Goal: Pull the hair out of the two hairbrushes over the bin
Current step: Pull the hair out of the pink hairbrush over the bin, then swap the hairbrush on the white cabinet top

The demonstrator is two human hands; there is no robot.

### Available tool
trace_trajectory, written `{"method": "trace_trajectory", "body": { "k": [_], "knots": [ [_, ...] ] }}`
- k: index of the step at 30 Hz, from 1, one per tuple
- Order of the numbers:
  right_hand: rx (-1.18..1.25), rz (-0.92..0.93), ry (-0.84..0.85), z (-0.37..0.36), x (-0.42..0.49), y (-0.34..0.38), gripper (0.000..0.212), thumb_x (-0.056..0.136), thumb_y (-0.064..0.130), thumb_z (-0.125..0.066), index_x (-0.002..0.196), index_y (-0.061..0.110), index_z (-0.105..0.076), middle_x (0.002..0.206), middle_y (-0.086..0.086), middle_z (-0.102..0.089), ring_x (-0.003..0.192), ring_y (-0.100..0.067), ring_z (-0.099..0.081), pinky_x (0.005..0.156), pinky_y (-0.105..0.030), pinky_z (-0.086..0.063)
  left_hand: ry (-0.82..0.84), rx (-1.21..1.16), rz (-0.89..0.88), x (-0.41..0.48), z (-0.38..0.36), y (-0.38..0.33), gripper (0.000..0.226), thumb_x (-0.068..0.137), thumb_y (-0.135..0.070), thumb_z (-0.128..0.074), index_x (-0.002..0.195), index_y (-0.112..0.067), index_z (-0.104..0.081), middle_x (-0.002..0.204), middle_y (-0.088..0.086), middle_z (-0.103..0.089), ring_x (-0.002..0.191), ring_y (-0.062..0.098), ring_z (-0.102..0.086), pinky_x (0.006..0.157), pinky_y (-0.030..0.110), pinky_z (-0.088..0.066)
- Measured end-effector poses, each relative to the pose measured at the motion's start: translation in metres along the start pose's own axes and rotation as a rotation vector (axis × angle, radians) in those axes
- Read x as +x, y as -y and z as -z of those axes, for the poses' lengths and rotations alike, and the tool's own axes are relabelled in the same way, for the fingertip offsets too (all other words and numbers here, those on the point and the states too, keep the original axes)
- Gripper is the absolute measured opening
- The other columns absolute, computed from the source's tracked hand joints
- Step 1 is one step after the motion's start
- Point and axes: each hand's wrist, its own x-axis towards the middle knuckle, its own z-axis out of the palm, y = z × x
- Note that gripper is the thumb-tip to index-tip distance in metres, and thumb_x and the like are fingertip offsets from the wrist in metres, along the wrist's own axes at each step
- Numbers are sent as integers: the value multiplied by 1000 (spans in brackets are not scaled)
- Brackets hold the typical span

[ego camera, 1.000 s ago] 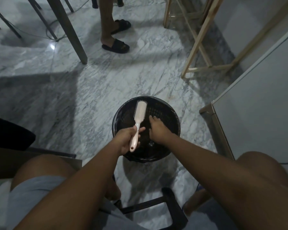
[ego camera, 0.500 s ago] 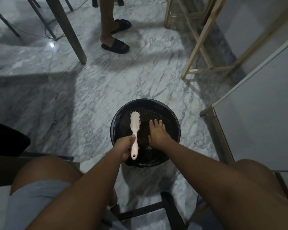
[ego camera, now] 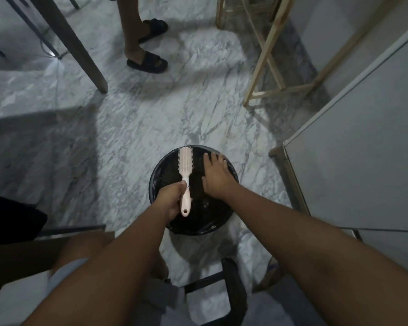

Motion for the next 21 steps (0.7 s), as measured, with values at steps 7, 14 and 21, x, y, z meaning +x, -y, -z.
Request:
{"method": "trace_trajectory", "body": {
  "k": [7,14,21],
  "knots": [
    [101,-105,-143,173,-68,0,81,95,16,-52,156,4,0,163,-22,-1,150,-43,3,124,-49,-4,90,149,-82,-130,-75,-104,26,99,-21,-58,117,-2,-61,102,15,-64,89,27,-61,72,38,-53],
    [184,-310,-395,338,-164,-49,78,94,13,-51,156,5,-3,163,-19,-4,151,-42,4,124,-49,-6,253,393,-153,-253,-199,-172,35,97,-24,-59,119,4,-61,89,14,-62,75,26,-61,69,38,-52],
    [173,-614,-615,412,-292,-139,74,94,13,-48,155,0,-7,161,-25,-8,148,-48,-3,121,-52,-11,568,648,-207,-354,-346,-153,23,102,-19,-52,108,1,-58,85,12,-57,73,22,-55,66,34,-48]
  ]
}}
